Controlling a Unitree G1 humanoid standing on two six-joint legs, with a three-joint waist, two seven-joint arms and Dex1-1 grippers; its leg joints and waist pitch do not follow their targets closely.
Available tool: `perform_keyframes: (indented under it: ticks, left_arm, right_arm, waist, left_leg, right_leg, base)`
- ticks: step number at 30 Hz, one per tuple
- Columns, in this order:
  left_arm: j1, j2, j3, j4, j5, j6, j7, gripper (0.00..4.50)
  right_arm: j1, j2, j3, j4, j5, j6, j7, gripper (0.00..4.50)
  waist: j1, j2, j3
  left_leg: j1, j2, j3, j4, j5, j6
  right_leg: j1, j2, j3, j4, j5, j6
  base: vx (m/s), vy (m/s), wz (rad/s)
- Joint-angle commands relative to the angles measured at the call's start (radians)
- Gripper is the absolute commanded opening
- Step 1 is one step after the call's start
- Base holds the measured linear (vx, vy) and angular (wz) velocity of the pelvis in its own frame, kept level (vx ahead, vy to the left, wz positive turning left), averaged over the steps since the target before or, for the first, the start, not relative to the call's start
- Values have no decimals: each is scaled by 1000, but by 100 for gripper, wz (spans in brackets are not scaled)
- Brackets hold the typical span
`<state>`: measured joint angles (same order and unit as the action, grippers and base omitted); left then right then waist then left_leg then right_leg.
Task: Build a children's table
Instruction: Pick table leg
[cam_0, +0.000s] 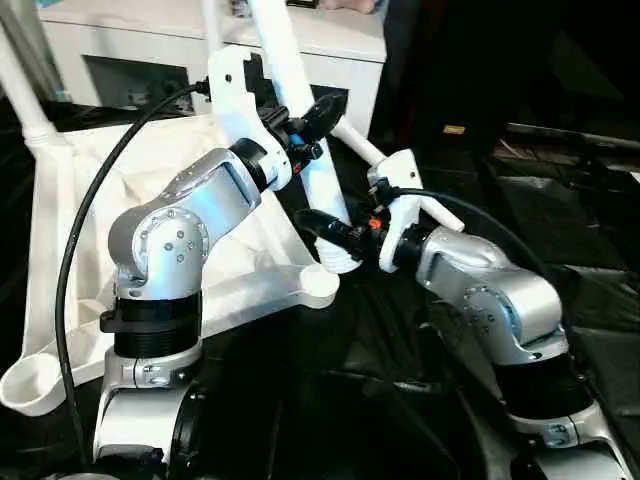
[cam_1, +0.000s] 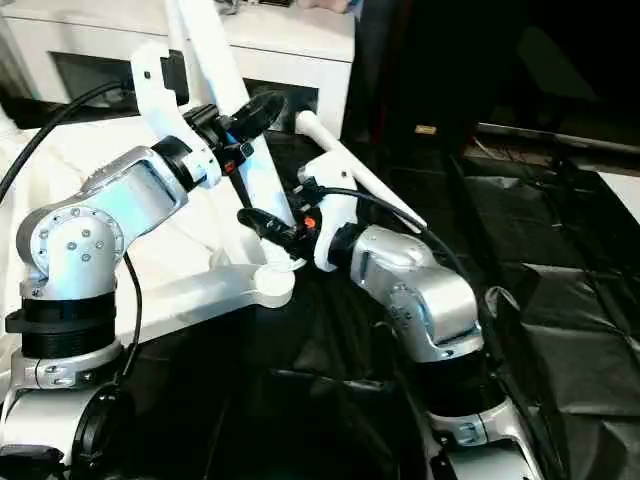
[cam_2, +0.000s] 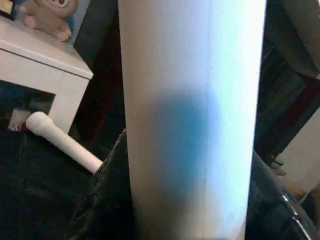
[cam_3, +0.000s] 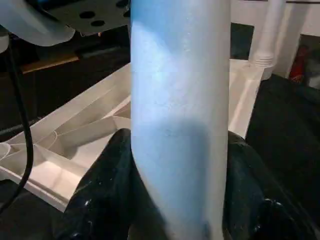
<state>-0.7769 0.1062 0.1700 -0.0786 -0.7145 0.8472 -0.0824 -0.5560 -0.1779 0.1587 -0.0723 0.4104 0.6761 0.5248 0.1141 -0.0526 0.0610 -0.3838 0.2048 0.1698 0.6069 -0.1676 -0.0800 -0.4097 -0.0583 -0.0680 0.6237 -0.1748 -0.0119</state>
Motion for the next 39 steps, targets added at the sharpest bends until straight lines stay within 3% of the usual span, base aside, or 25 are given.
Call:
perform_keyframes:
  ticks: [1, 4, 6, 9, 11, 15, 18, 20, 21, 24, 28, 35, 39]
  left_arm:
    - [10, 21, 27, -21, 8, 6, 7, 189]
    - [14, 32, 28, -32, -10, 16, -12, 186]
    - [18, 45, 20, -46, -24, 31, -37, 185]
    - [28, 71, -4, -67, -49, 58, -100, 185]
    - [32, 84, -16, -76, -61, 68, -130, 185]
    - [33, 123, -27, -105, -140, 109, -240, 184]
    - [22, 122, -11, -100, -161, 117, -244, 184]
    - [0, 133, 14, -78, -187, 130, -265, 184]
    - [-21, 130, 48, -51, -228, 146, -271, 184]
    - [-39, 120, 87, -22, -284, 164, -264, 184]
    - [-57, 97, 153, 50, -354, 172, -222, 184]
    - [-56, 90, 186, 82, -397, 193, -220, 184]
    - [-57, 91, 201, 94, -442, 211, -209, 184]
  right_arm:
    - [-20, -11, -21, -2, -18, -26, -8, 190]
    - [-23, -21, -10, 7, -53, -59, -13, 190]
    - [-25, -16, -23, 21, -46, -65, -10, 260]
    - [-29, -15, -53, 28, -3, -43, 10, 266]
    - [-32, -21, -61, 27, 12, -31, 24, 299]
    - [-57, -80, -100, -6, 125, 75, 146, 322]
    - [-62, -105, -102, -19, 152, 104, 182, 325]
    - [-69, -145, -108, -36, 210, 162, 238, 325]
    - [-75, -168, -119, -46, 253, 206, 268, 325]
    - [-83, -176, -133, -45, 274, 229, 272, 325]
    - [-109, -148, -210, -32, 386, 323, 250, 325]
    - [-123, -142, -251, -17, 445, 368, 237, 325]
    - [-141, -132, -290, -2, 486, 410, 214, 325]
  waist:
    - [-1, 4, -72]
    - [0, 3, -72]
    - [-1, 0, -72]
    - [-2, 1, -71]
    - [-3, 1, -71]
    - [0, 4, -70]
    - [2, 2, -70]
    - [1, -3, -71]
    - [5, 0, -70]
    - [4, -3, -71]
    - [4, -3, -72]
    - [10, -4, -76]
    - [14, -4, -75]
  left_leg:
    - [16, 19, -7, -71, -189, -64]
    - [15, 17, -6, -71, -188, -65]
    - [16, 17, -6, -71, -191, -64]
    - [18, 17, -5, -71, -194, -60]
    - [18, 19, -6, -72, -195, -63]
    - [20, 19, -5, -72, -195, -57]
    - [17, 18, -4, -71, -186, -56]
    - [17, 16, -3, -70, -182, -55]
    - [16, 15, -3, -69, -172, -51]
    - [15, 12, -3, -66, -177, -54]
    - [16, 12, -2, -65, -170, -51]
    - [15, 15, -2, -66, -139, -59]
    - [17, 16, -2, -67, -144, -65]
  right_leg:
    - [51, -69, 45, -78, -266, -61]
    - [52, -70, 46, -78, -270, -59]
    - [51, -70, 45, -78, -280, -57]
    - [48, -69, 46, -78, -287, -58]
    - [49, -69, 45, -77, -281, -59]
    - [50, -66, 46, -74, -252, -75]
    - [53, -68, 47, -73, -242, -82]
    - [55, -67, 46, -75, -264, -79]
    - [56, -67, 46, -76, -267, -75]
    - [55, -68, 44, -80, -306, -74]
    - [53, -66, 43, -80, -297, -83]
    - [57, -68, 44, -71, -228, -95]
    - [56, -69, 44, -73, -240, -96]
  base:
    - [0, 0, 0]
    - [0, 0, 0]
    - [0, 0, 0]
    - [0, 0, 0]
    - [0, 0, 0]
    - [0, 0, 0]
    - [0, 0, 0]
    - [0, 0, 0]
    - [0, 0, 0]
    - [0, 0, 0]
    - [0, 0, 0]
    - [0, 0, 0]
    - [0, 0, 0]
